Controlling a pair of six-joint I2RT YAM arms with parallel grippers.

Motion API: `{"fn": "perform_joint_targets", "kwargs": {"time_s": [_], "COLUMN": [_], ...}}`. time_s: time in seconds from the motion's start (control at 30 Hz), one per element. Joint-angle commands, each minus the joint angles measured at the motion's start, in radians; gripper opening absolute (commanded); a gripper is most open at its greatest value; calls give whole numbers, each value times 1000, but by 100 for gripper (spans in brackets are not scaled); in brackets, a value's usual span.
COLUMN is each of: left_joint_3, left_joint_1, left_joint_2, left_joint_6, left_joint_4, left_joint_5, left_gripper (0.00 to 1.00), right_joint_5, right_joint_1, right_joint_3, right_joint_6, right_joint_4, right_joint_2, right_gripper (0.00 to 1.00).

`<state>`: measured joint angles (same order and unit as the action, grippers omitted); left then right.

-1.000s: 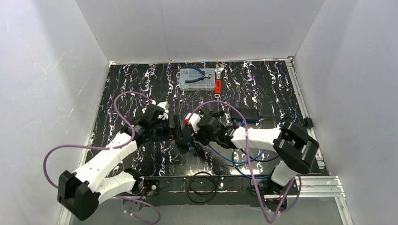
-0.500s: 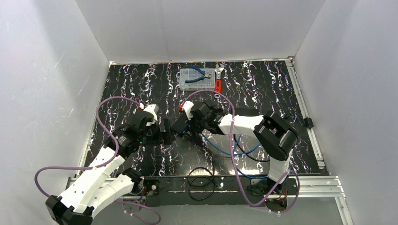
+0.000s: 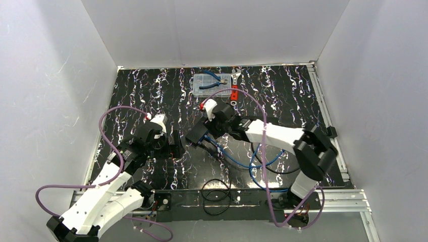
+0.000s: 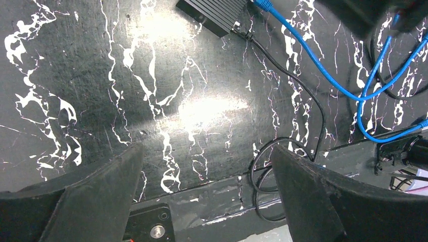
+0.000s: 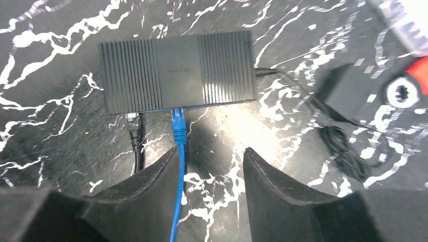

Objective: Insert the plug into the switch port
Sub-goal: Insert the connector into the switch port, then reset both arms

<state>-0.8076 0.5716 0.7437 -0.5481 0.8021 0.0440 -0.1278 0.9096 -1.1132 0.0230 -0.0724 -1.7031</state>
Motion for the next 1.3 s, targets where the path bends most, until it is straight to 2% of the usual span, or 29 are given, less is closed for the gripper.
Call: {"fn": "perform_joint_targets", "kwargs": {"time_s": [0.0, 0.07, 0.3, 0.5, 0.67, 0.93, 1.27], "left_joint_3": [-45, -54, -82, -90, -76, -26, -28], "left_joint_1": [0, 1, 1, 0, 1, 1, 1], "left_joint_2": [-12, -9, -25, -52, -82, -170, -188], "left_joint_6": [31, 37, 53, 91, 118, 124, 145], "left_joint_4": [21, 19, -8, -33, -62, -116, -102], "left_joint_5": [27, 33, 39, 67, 99, 119, 121], "left_gripper": [98, 98, 98, 98, 98, 98, 98], "right_joint_5": [-93, -126, -267, -259, -383, -553, -573], "right_joint_1": [-4, -4, -4, -4, -4, -5, -4], "right_joint_3": [47, 69, 144, 260, 297, 302, 307], "right_joint_6": [-15, -42, -133, -186, -317, -455, -478], "right_joint_4": [-13, -37, -149, -199, -282, -454, -478], "right_joint_2": [187, 258, 500, 758, 924, 1018, 1030], "right_gripper": [63, 69, 76, 79, 79, 82, 83]}}
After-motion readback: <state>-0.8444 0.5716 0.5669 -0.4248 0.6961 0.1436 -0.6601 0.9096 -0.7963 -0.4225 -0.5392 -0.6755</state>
